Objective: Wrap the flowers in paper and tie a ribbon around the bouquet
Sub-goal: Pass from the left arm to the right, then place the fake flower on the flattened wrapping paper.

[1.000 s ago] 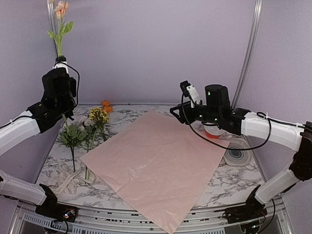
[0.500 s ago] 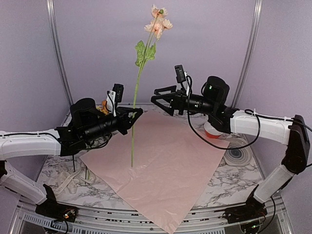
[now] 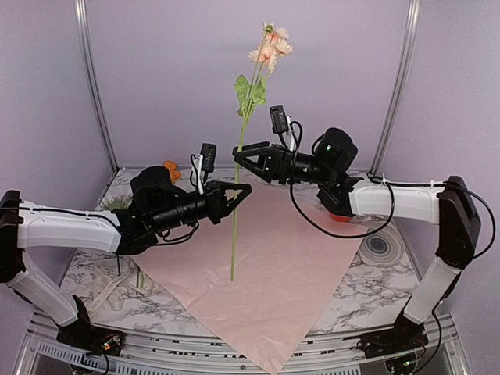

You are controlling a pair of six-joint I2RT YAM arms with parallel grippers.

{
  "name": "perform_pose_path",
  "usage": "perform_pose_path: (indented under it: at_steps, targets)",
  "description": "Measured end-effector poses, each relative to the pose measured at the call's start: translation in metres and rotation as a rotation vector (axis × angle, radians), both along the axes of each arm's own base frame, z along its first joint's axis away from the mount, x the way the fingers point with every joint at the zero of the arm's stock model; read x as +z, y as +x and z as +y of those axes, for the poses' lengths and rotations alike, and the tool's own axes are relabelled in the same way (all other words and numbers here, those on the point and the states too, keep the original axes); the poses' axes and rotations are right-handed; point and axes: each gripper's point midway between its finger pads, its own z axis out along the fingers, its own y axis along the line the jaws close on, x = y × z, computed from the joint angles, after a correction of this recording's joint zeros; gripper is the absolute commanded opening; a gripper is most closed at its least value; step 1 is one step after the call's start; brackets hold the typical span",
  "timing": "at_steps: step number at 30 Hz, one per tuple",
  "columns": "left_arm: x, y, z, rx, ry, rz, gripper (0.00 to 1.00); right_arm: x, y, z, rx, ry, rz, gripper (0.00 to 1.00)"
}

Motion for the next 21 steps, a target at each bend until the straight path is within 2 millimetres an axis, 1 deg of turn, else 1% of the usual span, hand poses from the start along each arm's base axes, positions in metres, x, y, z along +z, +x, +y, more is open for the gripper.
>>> perform_pose_path:
  at_steps: [1,2,3,4,5,6,7,9,10,11,13,14,16,19,21]
  targets:
    - [-0.004,0.0,-0.002,-0.005,0.006,0.01,0.0,-0.002,0.0,0.001,0.008,-0.001,0.006,0.56]
    - [-0.009,0.0,-0.004,-0.009,0.013,0.019,0.0,-0.006,0.001,0.003,0.016,-0.006,0.017,0.49]
    - [-0.011,0.0,-0.005,-0.01,0.017,0.024,0.0,-0.01,0.002,0.004,0.021,-0.012,0.029,0.37]
    - [-0.012,0.0,-0.006,-0.011,0.019,0.026,0.0,-0.014,0.003,0.006,0.024,-0.019,0.04,0.14]
    - [-0.012,0.0,-0.006,-0.012,0.018,0.025,0.0,-0.018,0.004,0.007,0.028,-0.024,0.051,0.0]
    - [-0.012,0.0,-0.006,-0.012,0.017,0.025,0.0,-0.02,0.005,0.008,0.031,-0.028,0.063,0.0]
    - [-0.011,0.0,-0.006,-0.012,0.016,0.024,0.09,-0.02,0.005,0.008,0.031,-0.029,0.066,0.0]
    - [-0.012,0.002,-0.005,-0.001,0.019,0.028,0.61,-0.02,0.004,0.007,0.036,-0.03,0.077,0.0]
    - [-0.012,0.003,-0.004,0.008,0.023,0.023,0.78,-0.021,0.005,0.007,0.033,-0.034,0.082,0.0]
    - [-0.012,0.005,-0.002,0.023,0.025,0.023,0.82,-0.023,0.007,0.007,0.029,-0.043,0.093,0.0]
    - [-0.018,0.011,0.006,0.073,0.047,0.031,0.85,-0.033,0.017,0.002,-0.005,-0.09,0.143,0.0]
    - [-0.023,0.014,0.013,0.105,0.066,0.041,0.85,-0.042,0.028,-0.003,-0.047,-0.13,0.185,0.0]
    - [-0.036,0.027,0.034,0.204,0.119,0.077,0.85,-0.063,0.053,-0.016,-0.15,-0.218,0.257,0.0]
    - [-0.058,0.06,0.077,0.404,0.213,0.174,0.84,-0.103,0.08,-0.033,-0.275,-0.369,0.373,0.0]
    - [-0.084,0.092,0.124,0.596,0.316,0.293,0.84,-0.134,0.091,-0.038,-0.321,-0.478,0.453,0.0]
